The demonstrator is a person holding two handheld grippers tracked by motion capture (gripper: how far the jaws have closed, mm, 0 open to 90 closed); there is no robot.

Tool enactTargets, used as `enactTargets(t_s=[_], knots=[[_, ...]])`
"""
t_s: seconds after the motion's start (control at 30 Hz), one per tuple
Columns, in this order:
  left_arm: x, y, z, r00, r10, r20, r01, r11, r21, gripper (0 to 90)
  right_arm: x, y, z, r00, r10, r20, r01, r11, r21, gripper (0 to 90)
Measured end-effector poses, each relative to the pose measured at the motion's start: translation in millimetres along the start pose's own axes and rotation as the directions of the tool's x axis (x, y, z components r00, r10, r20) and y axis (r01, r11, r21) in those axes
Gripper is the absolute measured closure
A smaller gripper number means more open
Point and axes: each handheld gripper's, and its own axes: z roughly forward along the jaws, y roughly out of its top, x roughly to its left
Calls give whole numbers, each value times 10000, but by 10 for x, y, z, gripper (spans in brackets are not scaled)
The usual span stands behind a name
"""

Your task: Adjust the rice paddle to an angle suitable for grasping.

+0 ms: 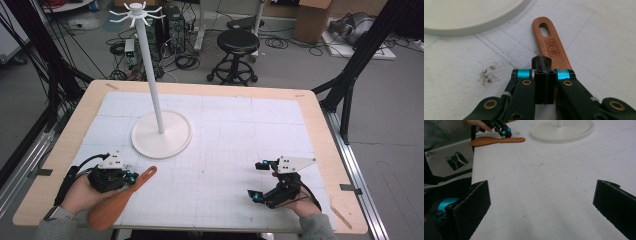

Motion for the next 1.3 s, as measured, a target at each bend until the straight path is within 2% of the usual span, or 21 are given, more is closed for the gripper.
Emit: enactTargets(t_s=[0.03, 0.07, 0.37, 0.47, 0.57, 0.63, 0.87, 0.93, 1.13, 1.23, 1.3], knots=[[-32, 14, 20, 9999, 128, 66, -128, 9999, 2, 896, 0, -1, -1, 10000, -9, -1, 9, 10000, 0, 0], [-59, 31, 30, 9997, 232, -64, -231, 9997, 92, 896, 2, 0, -3, 10000, 2, -2, -2, 10000, 0, 0], [-133, 73, 63, 9994, 349, 8, -349, 9993, 91, 897, 6, 2, -5, 9999, 56, -121, -57, 10000, -72, 0], [-158, 81, 79, 9990, 345, 294, -344, 9994, -16, 897, 4, 2, -5, 9999, 30, -127, -32, 9999, -99, 0], [-218, 114, 109, 9977, 520, 443, -521, 9986, 13, 896, 5, -1, -2, 9999, 53, -137, -54, 10000, -62, 0], [-255, 131, 125, 9959, 564, 702, -565, 9984, -11, 896, 4, -1, -2, 9999, 50, -146, -51, 10000, -59, 0], [-332, 151, 152, 9922, 752, 993, -745, 9972, -101, 896, 4, -1, -6, 9999, 37, -138, -38, 10000, -63, 0], [-349, 150, 155, 9912, 924, 950, -917, 9957, -117, 896, 5, 0, -3, 9999, 23, -164, -25, 10000, -87, 0], [-339, 156, 129, 9910, 824, 1058, -792, 9963, -342, 895, 6, 1, -2, 9999, 24, -166, -25, 10000, -79, 0], [-309, 164, 44, 9895, 574, 1326, -501, 9971, -576, 874, 4, 0, -7, 9999, 25, -151, -26, 10000, -77, 0], [-317, 165, -15, 9879, 607, 1426, -490, 9952, -846, 846, 5, 4, -13, 10000, -58, -34, 57, 9999, -130, 0]])
